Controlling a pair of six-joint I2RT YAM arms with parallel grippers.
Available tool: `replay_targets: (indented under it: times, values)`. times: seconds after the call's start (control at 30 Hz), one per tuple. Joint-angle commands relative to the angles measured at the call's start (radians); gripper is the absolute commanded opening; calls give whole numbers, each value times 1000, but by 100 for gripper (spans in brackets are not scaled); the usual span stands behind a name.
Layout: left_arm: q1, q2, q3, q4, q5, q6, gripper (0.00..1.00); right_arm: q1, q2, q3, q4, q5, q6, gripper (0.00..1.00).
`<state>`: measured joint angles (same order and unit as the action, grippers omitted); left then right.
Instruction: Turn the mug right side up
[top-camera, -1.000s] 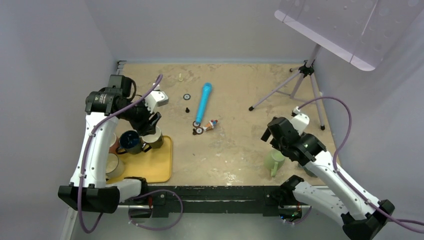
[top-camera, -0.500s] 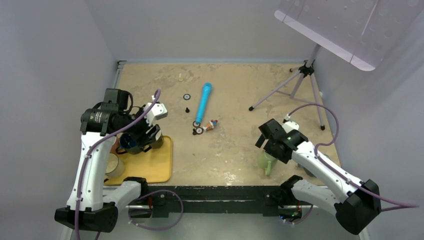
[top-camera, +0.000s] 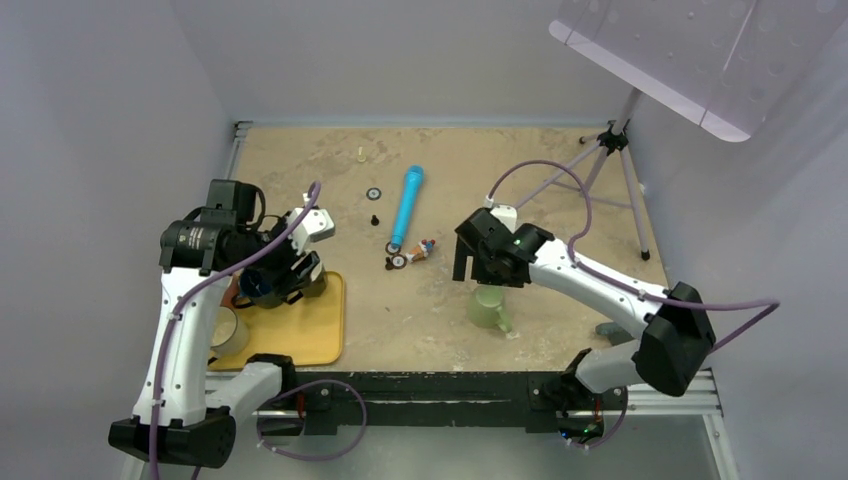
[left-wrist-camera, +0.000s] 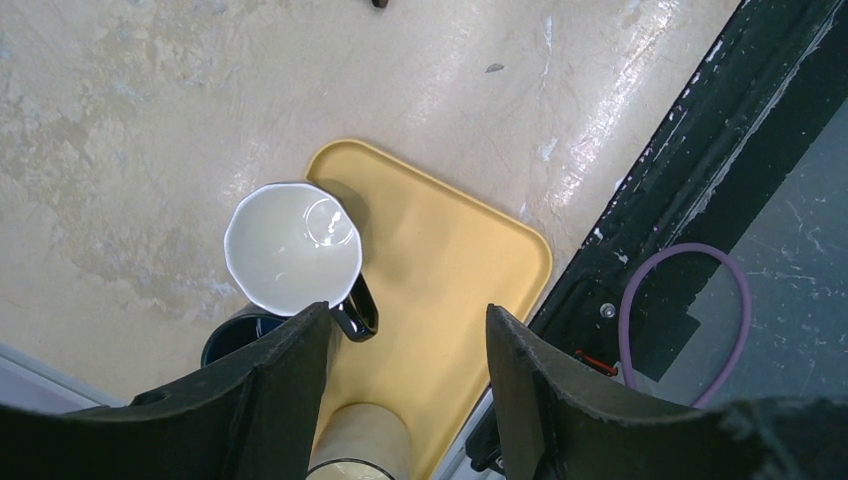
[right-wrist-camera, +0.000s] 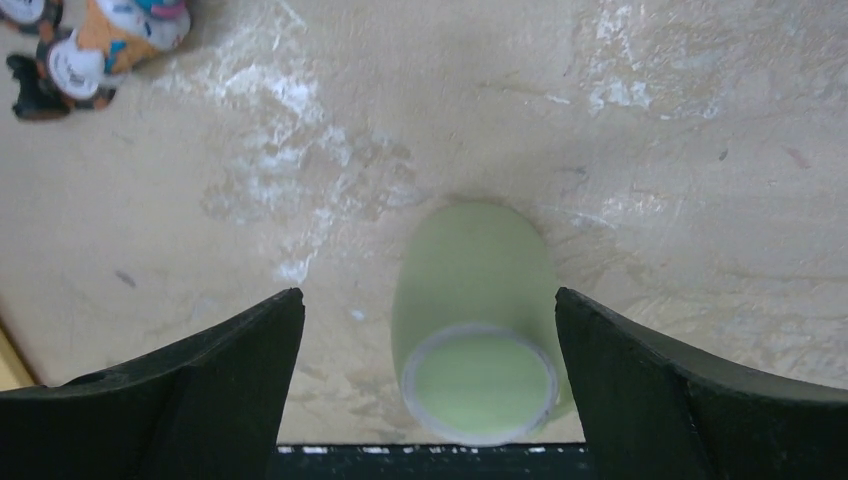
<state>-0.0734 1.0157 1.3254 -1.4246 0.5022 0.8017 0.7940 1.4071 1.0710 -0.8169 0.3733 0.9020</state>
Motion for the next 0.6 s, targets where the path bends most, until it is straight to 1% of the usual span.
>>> replay_targets:
  times: [0.0,0.07,0.13,0.17,0.23,0.3,0.33,0.37,0.4,0.43,0.5,0.57]
  values:
    - [-4,12,-14,22,24,-8,62,12,-120,2,-92,-104,-188,98]
    - [-3,17,-10,23,23,-9,62,11,-172,37,-185,-86,-230,98]
    - [-3,20,-5,24,24,-3,62,11,-219,104,-239,-112,-365,98]
    - [-3,18,-3,27,23,0,62,11,-234,140,-242,-128,-439,98]
    - [-3,18,2,35,21,1,62,11,-262,180,-228,-97,-580,98]
    - [-3,17,11,38,22,-4,62,0,-297,144,-178,-45,-632,98]
    - [-4,13,12,38,23,-4,62,-1,-327,108,-101,-64,-704,98]
    - [-3,7,9,40,23,-2,62,0,-358,73,-58,-173,-830,98]
    - [-3,1,5,41,23,3,62,1,-380,52,-17,-276,-917,98]
    - [-3,-6,-2,44,18,9,62,1,-392,46,-13,-311,-941,99]
    - [-3,-18,-14,57,-1,15,62,1,-405,62,-32,-303,-967,99]
    - [-3,-24,-20,66,-13,21,62,1,-413,84,-74,-285,-1046,99]
